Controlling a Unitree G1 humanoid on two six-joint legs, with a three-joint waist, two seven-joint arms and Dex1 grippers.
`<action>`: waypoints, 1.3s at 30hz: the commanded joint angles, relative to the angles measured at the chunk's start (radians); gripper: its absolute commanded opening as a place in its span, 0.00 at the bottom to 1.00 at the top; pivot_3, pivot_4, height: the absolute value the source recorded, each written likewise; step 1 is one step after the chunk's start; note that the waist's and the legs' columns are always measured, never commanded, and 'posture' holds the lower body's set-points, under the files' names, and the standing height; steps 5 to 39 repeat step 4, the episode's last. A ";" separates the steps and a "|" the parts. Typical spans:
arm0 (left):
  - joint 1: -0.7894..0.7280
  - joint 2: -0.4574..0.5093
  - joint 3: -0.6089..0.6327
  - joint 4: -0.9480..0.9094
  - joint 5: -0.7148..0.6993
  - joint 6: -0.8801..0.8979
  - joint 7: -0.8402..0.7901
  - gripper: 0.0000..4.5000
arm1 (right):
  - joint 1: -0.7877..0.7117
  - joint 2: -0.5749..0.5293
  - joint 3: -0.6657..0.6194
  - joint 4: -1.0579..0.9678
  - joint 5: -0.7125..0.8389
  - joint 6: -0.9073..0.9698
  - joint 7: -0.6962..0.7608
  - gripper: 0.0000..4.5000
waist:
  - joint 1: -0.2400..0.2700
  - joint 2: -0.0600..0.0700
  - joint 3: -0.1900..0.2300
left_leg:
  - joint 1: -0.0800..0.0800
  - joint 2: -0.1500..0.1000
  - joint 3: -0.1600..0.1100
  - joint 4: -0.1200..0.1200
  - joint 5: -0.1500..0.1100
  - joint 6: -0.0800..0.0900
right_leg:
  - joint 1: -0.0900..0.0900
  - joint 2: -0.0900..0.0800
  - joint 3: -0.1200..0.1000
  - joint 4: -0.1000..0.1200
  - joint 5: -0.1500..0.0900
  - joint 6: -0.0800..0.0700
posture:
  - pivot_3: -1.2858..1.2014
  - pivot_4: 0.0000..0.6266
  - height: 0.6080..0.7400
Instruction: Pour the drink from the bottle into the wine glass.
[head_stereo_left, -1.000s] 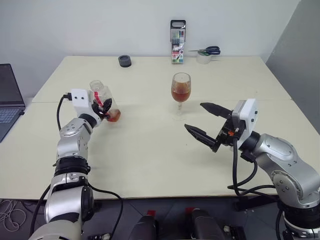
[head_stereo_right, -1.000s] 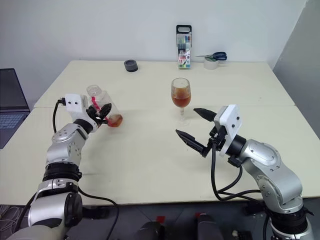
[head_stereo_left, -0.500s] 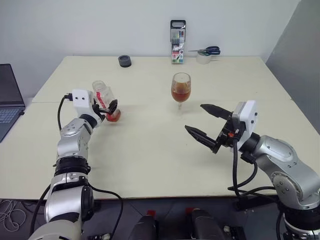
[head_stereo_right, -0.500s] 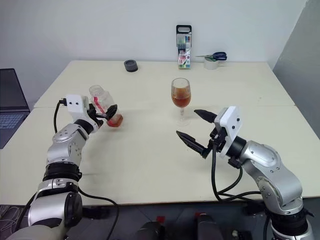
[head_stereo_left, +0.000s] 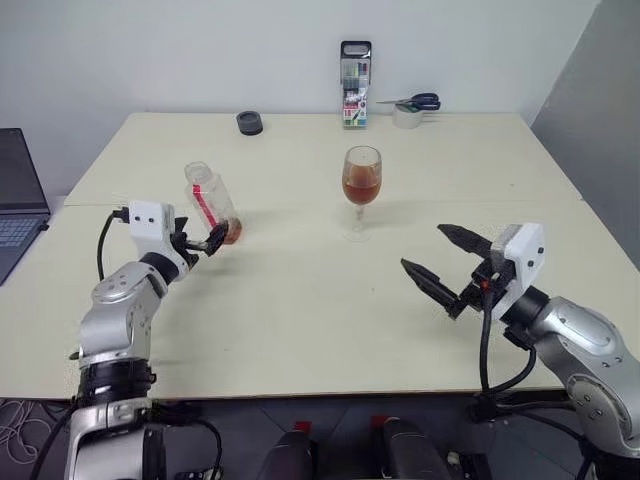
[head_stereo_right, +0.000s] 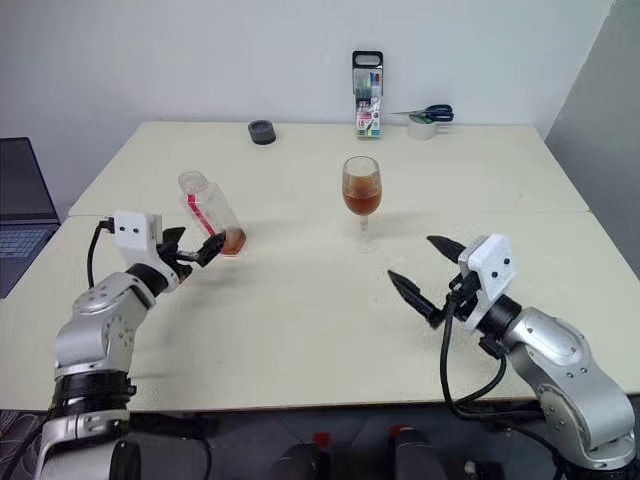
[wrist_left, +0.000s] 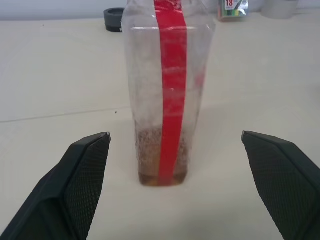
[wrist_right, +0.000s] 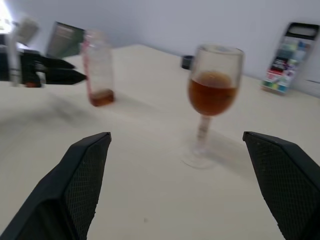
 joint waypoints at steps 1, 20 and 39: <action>0.049 -0.012 0.019 -0.143 -0.031 0.064 0.039 1.00 | 0.030 0.038 -0.008 -0.037 -0.080 0.044 -0.136 1.00 | 0.001 0.000 0.000 | 0.000 0.000 0.000 0.000 0.000 0.000 | 0.000 0.000 0.000 0.000 0.000 0.000 | 0.52 0.24 1.00; 0.097 -0.030 0.021 -0.230 -0.034 0.120 0.081 1.00 | 0.059 0.092 -0.004 -0.049 -0.129 0.102 -0.236 1.00 | 0.002 0.000 0.000 | 0.000 0.000 0.000 0.000 0.000 0.000 | 0.000 0.000 0.000 -0.001 0.000 0.000 | 0.52 0.24 1.00; 0.097 -0.030 0.021 -0.230 -0.034 0.120 0.081 1.00 | 0.059 0.092 -0.004 -0.049 -0.129 0.102 -0.236 1.00 | 0.002 0.000 0.000 | 0.000 0.000 0.000 0.000 0.000 0.000 | 0.000 0.000 0.000 -0.001 0.000 0.000 | 0.52 0.24 1.00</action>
